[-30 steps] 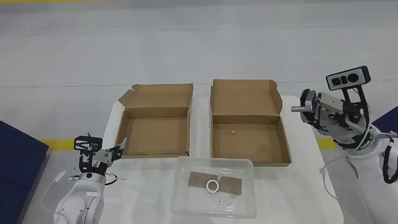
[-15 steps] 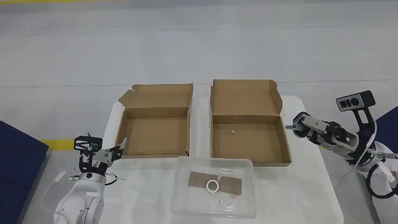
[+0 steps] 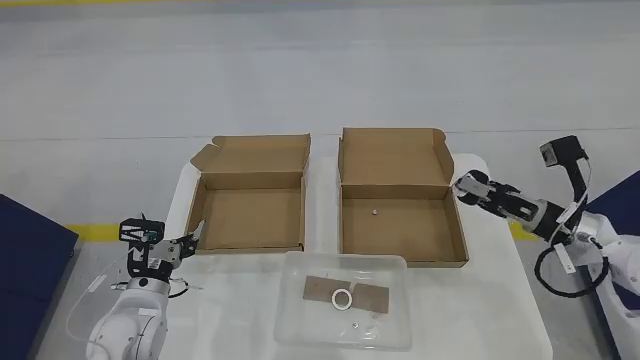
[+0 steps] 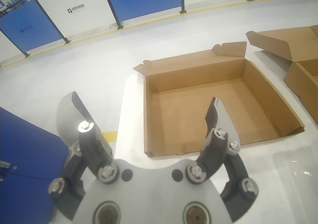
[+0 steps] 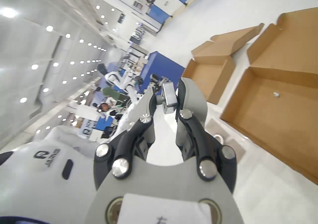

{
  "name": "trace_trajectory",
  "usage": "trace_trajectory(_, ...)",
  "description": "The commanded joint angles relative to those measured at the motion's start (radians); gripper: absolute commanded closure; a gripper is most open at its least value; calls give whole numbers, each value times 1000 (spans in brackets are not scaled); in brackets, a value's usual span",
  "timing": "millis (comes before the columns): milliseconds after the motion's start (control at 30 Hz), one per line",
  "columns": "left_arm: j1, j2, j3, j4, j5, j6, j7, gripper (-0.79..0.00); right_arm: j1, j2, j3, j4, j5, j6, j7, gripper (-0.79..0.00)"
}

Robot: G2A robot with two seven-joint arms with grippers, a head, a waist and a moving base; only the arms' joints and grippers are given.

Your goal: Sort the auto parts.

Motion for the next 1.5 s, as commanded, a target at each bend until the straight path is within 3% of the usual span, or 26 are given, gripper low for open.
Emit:
trace_trajectory(0,0,0,0,0,0,0,0,-785,3,2,-12,-13,-100,14,-10,0)
trace_trajectory(233,0,0,0,0,0,0,0,-785,-20,4,-76,-59,-352,63,-57,0)
trace_trajectory(633,0,0,0,0,0,0,0,-785,-21,3,-90,-69,-369,50,-60,0)
trace_trajectory(1067,0,0,0,0,0,0,0,-785,131,-1,-394,5,-839,363,28,0)
trace_trajectory(1300,0,0,0,0,0,0,0,-785,184,-12,-504,66,-941,429,70,0)
trace_trajectory(1467,0,0,0,0,0,0,0,-785,191,-13,-512,74,-957,428,74,0)
